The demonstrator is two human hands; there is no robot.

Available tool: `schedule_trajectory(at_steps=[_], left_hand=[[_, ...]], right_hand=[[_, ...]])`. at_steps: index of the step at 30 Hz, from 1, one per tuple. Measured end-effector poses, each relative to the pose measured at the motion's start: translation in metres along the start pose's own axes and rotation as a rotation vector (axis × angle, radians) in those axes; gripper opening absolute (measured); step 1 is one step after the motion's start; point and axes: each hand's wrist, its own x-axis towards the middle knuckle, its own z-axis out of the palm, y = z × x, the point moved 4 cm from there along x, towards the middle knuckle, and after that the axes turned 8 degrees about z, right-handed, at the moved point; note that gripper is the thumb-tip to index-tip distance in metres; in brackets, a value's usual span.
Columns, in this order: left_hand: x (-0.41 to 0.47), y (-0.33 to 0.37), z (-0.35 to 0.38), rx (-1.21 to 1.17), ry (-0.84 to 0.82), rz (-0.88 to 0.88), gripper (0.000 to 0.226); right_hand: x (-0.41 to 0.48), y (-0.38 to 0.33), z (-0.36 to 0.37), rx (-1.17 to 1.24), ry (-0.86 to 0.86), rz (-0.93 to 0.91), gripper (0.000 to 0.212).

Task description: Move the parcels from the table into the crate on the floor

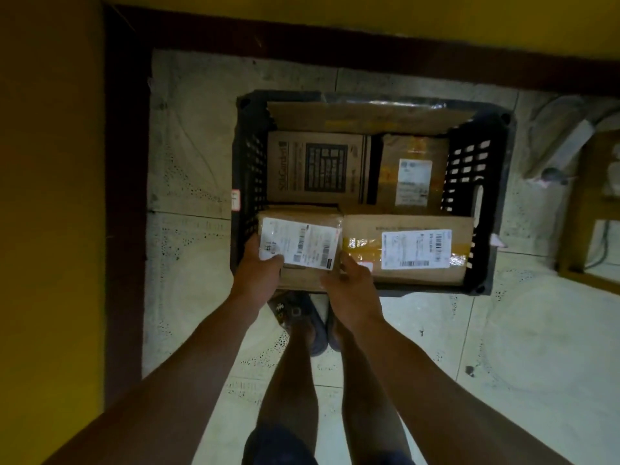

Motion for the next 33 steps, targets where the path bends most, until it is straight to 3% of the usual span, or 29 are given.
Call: schedule_trajectory(at_steps=[5, 11, 17, 22, 28, 33], left_hand=[[0.025, -0.011, 0.01, 0.019, 0.005, -0.054, 0.056], [0.051, -0.014, 0.021, 0.117, -0.088, -0.043, 0.051], [0.059, -0.015, 0.019, 0.139, -0.057, -0.088, 0.052], [0.03, 0.0, 0.009, 0.105, -0.023, -0.036, 0.05], [-0.03, 0.058, -0.006, 0.022, -0.046, 0.168, 0.031], [-0.09, 0.123, -0.022, -0.132, -0.1, 0.158, 0.024]], right_hand=[[0.025, 0.002, 0.008, 0.011, 0.001, 0.035, 0.029], [0.043, -0.001, 0.032, -0.111, -0.13, 0.072, 0.028], [0.049, 0.001, 0.026, -0.087, -0.079, 0.087, 0.023], [0.035, -0.006, 0.008, -0.104, -0.053, 0.082, 0.012], [-0.013, -0.042, -0.047, -0.09, 0.003, 0.1, 0.032], [-0.081, -0.075, -0.1, 0.068, 0.083, 0.09, 0.039]])
